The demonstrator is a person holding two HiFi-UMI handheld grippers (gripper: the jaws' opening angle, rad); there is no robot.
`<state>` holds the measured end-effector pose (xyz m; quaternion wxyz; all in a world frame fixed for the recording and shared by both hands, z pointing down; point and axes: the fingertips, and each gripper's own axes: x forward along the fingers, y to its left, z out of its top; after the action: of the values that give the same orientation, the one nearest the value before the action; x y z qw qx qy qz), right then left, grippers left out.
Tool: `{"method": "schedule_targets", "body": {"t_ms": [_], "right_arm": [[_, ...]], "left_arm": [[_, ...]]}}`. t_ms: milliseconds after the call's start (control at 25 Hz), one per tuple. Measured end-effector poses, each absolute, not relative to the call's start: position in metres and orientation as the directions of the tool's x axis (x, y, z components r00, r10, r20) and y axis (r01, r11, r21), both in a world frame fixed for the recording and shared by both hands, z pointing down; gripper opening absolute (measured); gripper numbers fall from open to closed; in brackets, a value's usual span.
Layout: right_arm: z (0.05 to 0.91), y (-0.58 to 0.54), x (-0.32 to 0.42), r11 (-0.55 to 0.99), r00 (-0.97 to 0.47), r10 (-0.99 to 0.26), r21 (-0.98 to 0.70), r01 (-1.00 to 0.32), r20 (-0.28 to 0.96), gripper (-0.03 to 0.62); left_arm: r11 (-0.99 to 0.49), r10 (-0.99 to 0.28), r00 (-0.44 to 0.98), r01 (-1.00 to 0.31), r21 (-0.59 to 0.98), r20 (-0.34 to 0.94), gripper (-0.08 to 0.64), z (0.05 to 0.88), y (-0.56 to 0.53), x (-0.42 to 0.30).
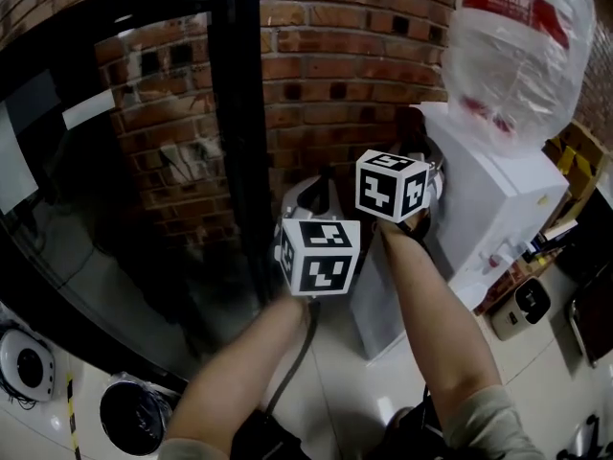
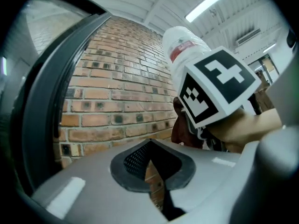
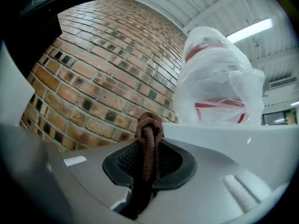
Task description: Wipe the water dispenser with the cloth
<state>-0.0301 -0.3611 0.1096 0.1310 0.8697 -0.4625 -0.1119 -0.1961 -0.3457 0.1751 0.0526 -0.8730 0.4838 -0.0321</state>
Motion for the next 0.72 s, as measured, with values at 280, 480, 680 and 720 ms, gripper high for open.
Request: {"method": "schedule_targets", "body": {"t_ms": [280, 480, 680, 720], "right_arm": [[0.097, -0.353, -0.028, -0.557, 0.558, -0.825, 0.298, -0.775, -0.091, 0.071], [0.099, -0.355, -0.020, -0.599, 0.607, -0.793, 0.267, -0.755, -0.061, 0.071], [0.114, -0.359, -0.017, -0.620, 0.640, -0.769, 0.248, -0.744, -0.002, 0.071], [0.116, -0.360, -0.017, -0.621, 0.642, -0.767, 0.247, -0.744, 0.004, 0.071]], "left_arm": [[-0.624, -0.777, 0.629, -0.775, -0.098, -0.031, 0.000, 0.158, -0.357, -0.164], [-0.652, -0.750, 0.659, -0.750, -0.107, -0.051, 0.000, 0.146, -0.365, -0.164], [-0.689, -0.716, 0.696, -0.717, -0.109, -0.057, 0.000, 0.150, -0.361, -0.161], [-0.694, -0.711, 0.701, -0.712, -0.106, -0.051, 0.000, 0.154, -0.361, -0.160]]}}
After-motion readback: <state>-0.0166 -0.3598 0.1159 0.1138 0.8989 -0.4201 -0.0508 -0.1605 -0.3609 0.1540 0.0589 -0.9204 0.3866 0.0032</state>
